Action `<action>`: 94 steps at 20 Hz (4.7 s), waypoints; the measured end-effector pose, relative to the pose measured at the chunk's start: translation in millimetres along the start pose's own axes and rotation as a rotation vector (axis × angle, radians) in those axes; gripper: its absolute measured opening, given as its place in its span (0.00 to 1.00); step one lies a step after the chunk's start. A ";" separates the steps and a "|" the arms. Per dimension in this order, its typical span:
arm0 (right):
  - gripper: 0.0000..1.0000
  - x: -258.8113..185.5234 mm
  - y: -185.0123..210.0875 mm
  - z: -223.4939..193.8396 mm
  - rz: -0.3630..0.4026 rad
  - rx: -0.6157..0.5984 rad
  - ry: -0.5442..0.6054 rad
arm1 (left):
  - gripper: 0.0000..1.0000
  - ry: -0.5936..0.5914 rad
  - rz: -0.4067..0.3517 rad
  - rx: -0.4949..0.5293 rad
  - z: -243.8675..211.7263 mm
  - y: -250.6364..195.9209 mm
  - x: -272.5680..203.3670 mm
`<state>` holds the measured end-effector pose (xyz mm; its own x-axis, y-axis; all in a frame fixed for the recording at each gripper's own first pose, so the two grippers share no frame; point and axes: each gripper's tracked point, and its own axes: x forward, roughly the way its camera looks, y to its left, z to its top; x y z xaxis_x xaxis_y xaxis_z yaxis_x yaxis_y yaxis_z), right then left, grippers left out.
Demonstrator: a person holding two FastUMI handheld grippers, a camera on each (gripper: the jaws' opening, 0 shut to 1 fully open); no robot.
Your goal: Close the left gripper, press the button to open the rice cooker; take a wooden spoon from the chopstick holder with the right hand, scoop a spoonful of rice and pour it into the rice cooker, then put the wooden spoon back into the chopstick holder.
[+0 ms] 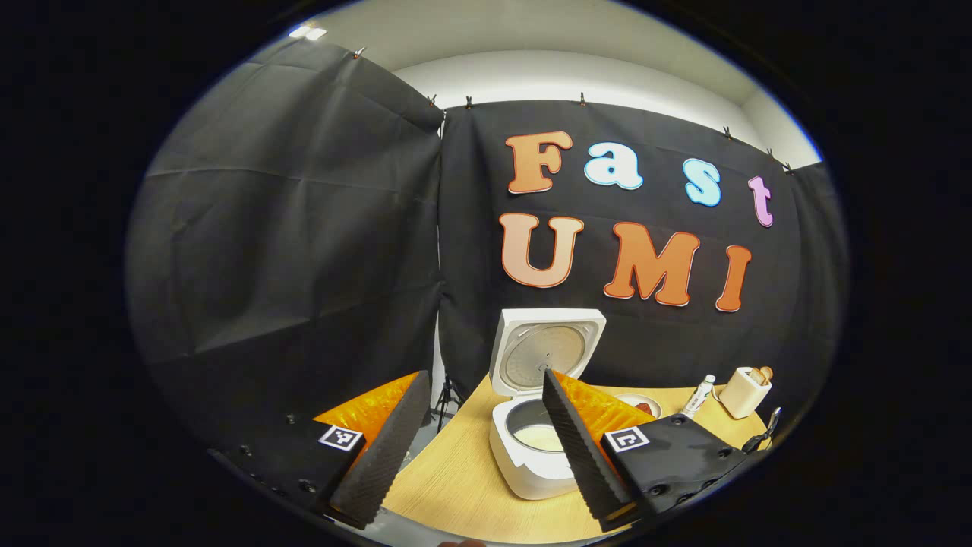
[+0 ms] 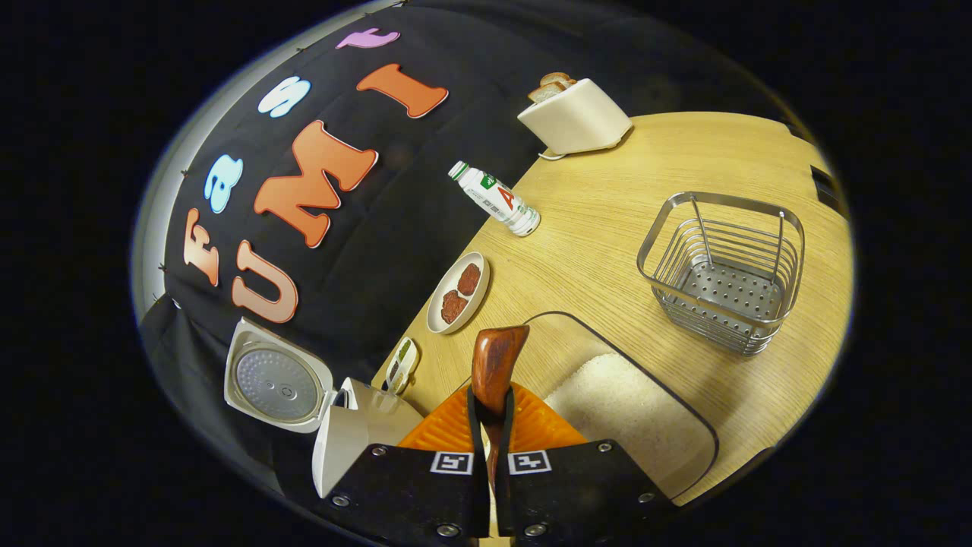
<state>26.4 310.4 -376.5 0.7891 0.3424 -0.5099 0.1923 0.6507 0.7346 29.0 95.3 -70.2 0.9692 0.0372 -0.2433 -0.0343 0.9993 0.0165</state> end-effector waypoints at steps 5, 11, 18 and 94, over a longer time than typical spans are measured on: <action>0.02 -8.9 9.1 39.9 0.024 0.041 -0.037 | 1.00 -0.014 -0.005 -0.018 6.2 -6.9 -1.6; 0.02 -25.7 22.6 85.7 0.042 0.050 -0.054 | 1.00 -0.011 -0.001 -0.033 4.6 -23.9 0.6; 0.02 -33.1 46.4 116.7 0.058 0.089 -0.076 | 1.00 -0.024 -0.021 -0.066 12.8 -29.1 10.9; 0.02 26.6 407.6 -40.5 0.389 -0.907 -0.300 | 1.00 0.027 0.052 -0.043 9.9 134.4 52.0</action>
<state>102.2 612.2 -108.8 0.8400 0.5359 -0.0850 -0.5214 0.8405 0.1473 77.1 231.5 -71.0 0.9591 0.0885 -0.2689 -0.0951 0.9954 -0.0116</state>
